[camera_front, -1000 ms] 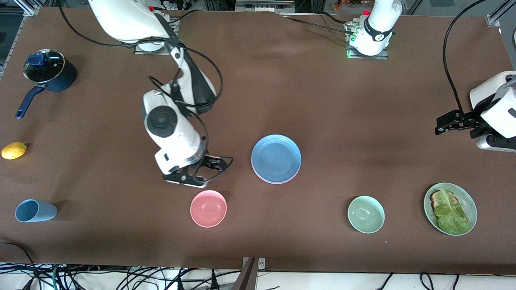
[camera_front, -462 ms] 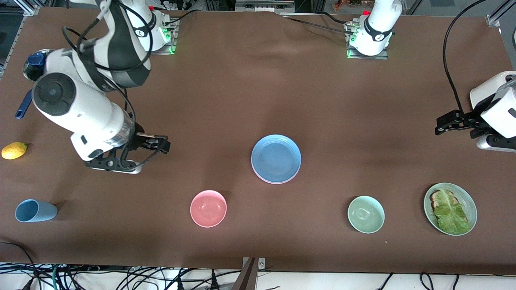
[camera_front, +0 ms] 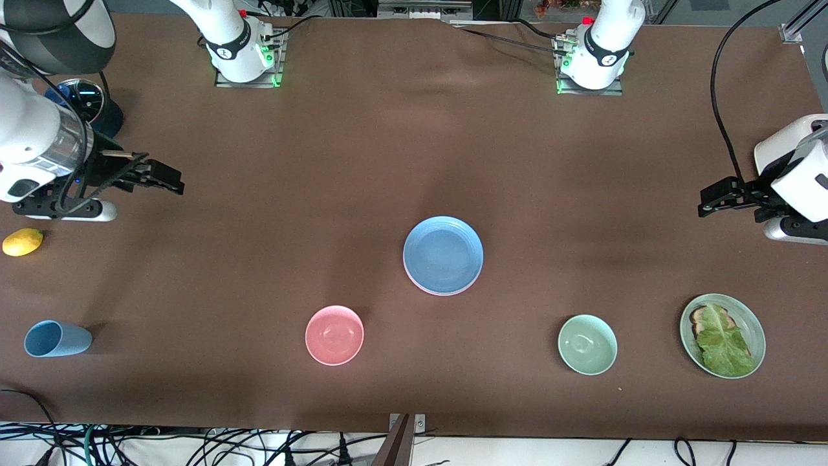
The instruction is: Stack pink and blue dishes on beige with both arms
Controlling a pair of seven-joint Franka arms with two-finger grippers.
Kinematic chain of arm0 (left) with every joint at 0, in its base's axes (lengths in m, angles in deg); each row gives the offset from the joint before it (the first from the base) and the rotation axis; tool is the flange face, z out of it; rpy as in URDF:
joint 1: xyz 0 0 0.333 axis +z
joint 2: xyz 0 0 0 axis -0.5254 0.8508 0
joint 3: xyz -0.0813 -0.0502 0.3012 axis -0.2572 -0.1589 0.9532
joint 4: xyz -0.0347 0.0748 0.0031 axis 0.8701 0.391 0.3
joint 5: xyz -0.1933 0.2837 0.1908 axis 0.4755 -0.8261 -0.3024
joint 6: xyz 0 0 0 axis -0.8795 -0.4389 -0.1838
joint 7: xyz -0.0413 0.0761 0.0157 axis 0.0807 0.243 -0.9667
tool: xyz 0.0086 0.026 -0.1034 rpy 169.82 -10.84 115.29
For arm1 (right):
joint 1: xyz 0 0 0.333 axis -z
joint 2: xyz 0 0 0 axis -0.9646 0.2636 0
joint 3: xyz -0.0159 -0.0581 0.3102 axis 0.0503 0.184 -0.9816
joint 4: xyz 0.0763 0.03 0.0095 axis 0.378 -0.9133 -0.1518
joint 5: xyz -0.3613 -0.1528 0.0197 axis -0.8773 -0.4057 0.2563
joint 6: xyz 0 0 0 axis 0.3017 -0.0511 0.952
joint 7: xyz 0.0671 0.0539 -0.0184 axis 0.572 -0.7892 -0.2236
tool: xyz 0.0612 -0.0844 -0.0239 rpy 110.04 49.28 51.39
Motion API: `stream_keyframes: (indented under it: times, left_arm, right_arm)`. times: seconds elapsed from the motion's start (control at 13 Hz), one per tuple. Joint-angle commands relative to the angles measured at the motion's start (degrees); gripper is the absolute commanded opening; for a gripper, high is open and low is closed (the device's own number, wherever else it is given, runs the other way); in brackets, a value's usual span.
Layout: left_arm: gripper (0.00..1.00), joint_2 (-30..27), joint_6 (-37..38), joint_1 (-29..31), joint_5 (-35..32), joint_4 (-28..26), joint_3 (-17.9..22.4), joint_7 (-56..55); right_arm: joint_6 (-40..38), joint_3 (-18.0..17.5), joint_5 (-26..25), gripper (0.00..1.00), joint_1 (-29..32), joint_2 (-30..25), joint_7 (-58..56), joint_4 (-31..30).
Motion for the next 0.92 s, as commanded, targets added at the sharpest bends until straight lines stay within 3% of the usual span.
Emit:
stream_keyframes:
  times: [0.0, 0.46, 0.85]
  left_arm:
    - [1.0, 0.5, 0.9, -0.2, 2.2, 1.6, 0.3, 0.5]
    - [1.0, 0.9, 0.9, -0.4, 2.2, 2.5, 0.3, -0.3]
    - [1.0, 1.0, 0.9, -0.5, 2.2, 2.5, 0.3, -1.8]
  right_arm:
    - [-1.1, -1.7, -0.6, 1.0, 3.0, -2.5, -3.3, -2.1]
    - [-1.6, -1.3, -0.7, 1.0, 4.2, -1.7, -5.0, 0.4]
    - [-1.6, -1.7, -4.7, 1.0, 3.7, -2.0, -5.2, 0.4]
